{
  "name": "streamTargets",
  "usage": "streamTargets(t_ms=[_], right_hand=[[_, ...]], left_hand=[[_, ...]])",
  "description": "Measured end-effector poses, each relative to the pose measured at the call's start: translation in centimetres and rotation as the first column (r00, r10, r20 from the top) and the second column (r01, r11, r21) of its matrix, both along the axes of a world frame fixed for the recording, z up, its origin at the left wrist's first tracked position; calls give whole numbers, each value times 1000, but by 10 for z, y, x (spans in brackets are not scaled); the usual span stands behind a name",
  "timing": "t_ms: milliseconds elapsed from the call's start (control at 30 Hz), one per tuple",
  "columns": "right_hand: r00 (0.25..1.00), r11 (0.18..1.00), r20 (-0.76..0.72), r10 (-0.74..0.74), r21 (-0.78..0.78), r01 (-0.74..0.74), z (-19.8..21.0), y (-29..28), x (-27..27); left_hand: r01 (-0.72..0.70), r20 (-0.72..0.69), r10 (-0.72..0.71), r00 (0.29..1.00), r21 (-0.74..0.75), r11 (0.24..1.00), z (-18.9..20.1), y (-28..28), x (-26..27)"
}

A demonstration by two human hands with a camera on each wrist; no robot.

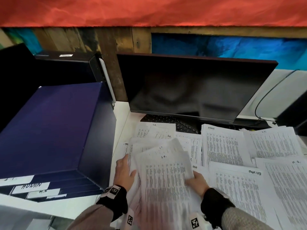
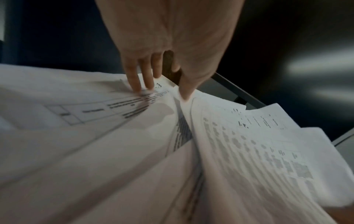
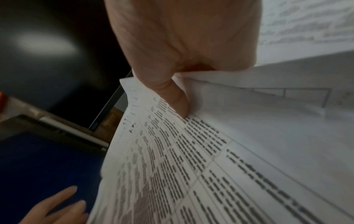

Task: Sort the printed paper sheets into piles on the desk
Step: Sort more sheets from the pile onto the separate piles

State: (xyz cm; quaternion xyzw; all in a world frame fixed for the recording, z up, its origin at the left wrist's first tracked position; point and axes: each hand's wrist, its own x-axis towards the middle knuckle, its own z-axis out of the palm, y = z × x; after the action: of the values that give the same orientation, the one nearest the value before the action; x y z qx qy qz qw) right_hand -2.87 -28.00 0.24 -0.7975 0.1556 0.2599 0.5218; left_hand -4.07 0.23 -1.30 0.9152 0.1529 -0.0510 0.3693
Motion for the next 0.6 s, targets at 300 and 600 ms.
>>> streamTargets(t_ms=[300, 600], right_hand=[[998, 967, -58, 24, 256, -8, 3, 43, 27], [954, 822, 109, 278, -541, -178, 20, 14, 102]], left_hand=[[-203, -197, 118, 973, -500, 842, 31, -7, 3], [-255, -204, 200, 958, -301, 919, 13, 16, -7]])
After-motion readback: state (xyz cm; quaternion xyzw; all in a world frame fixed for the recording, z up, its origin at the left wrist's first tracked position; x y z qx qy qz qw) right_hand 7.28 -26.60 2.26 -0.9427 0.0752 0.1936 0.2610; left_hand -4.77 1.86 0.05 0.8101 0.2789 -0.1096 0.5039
